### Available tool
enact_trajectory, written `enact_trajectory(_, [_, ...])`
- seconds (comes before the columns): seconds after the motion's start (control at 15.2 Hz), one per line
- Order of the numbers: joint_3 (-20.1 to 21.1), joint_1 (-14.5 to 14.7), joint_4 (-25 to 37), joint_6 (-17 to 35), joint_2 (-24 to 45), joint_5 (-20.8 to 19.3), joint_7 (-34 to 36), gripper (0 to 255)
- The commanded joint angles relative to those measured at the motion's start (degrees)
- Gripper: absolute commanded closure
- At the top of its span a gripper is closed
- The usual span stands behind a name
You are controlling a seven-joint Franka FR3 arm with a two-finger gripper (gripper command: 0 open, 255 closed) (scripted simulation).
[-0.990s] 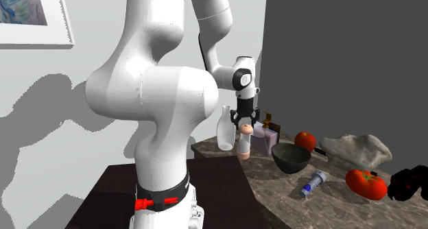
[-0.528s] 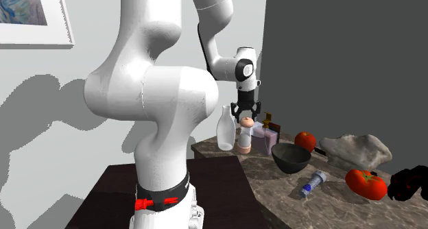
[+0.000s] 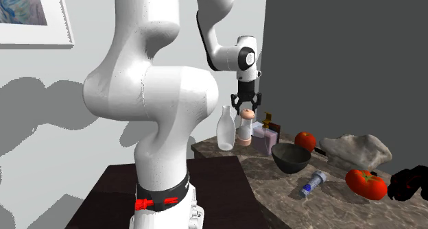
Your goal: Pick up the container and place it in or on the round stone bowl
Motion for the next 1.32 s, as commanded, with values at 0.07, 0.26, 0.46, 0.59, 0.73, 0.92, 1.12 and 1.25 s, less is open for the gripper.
enact_trajectory(0.07, [-0.64,0.45,0.30,-2.11,-2.12,-2.03,1.37,255])
enact_trajectory(0.26, [-1.05,0.76,0.83,-4.33,-4.14,-3.85,2.63,255])
enact_trajectory(0.46, [-1.29,0.96,1.48,-6.60,-6.06,-5.48,3.74,255])
enact_trajectory(0.59, [-1.37,1.04,1.98,-8.13,-7.27,-6.46,4.41,255])
enact_trajectory(0.73, [-1.39,1.11,2.54,-9.68,-8.44,-7.35,5.02,255])
enact_trajectory(0.92, [-2.04,0.44,3.64,-11.43,-9.24,-7.76,3.94,255])
enact_trajectory(1.12, [-4.03,-1.57,6.05,-13.43,-8.85,-6.96,-0.63,255])
enact_trajectory(1.25, [-5.33,-2.91,7.98,-14.82,-8.23,-6.16,-3.78,255])
